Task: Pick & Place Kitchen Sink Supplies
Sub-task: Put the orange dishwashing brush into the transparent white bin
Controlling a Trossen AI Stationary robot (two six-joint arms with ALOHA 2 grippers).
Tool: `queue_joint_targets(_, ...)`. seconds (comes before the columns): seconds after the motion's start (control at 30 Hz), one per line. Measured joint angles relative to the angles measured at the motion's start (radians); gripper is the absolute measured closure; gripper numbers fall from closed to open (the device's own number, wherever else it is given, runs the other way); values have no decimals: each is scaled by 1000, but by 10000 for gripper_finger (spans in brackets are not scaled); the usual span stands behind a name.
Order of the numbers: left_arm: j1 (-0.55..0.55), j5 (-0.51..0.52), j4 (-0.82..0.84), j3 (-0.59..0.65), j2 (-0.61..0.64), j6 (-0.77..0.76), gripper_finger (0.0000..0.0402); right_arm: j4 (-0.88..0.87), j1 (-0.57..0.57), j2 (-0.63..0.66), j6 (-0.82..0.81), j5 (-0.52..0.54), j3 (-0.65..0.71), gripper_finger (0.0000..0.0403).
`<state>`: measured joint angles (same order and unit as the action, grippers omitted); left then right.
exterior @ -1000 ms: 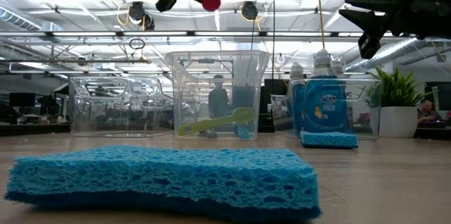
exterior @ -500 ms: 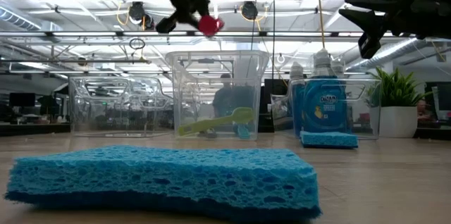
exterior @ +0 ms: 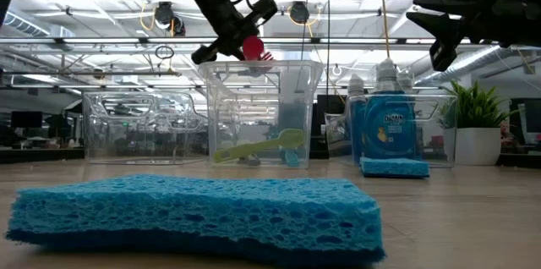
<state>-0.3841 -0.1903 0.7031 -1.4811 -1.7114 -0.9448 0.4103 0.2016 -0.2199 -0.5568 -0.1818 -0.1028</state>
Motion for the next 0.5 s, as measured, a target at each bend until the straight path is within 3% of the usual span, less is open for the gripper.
queue_joint_targets(0.23, -7, -64, 3, 0, -4, -53, 360, 0, 0, 0, 0, 2, 0, 316)
queue_joint_targets(0.5, -6, -39, 2, 0, -4, -64, 360, 0, 0, 0, 0, 2, 0, 316)
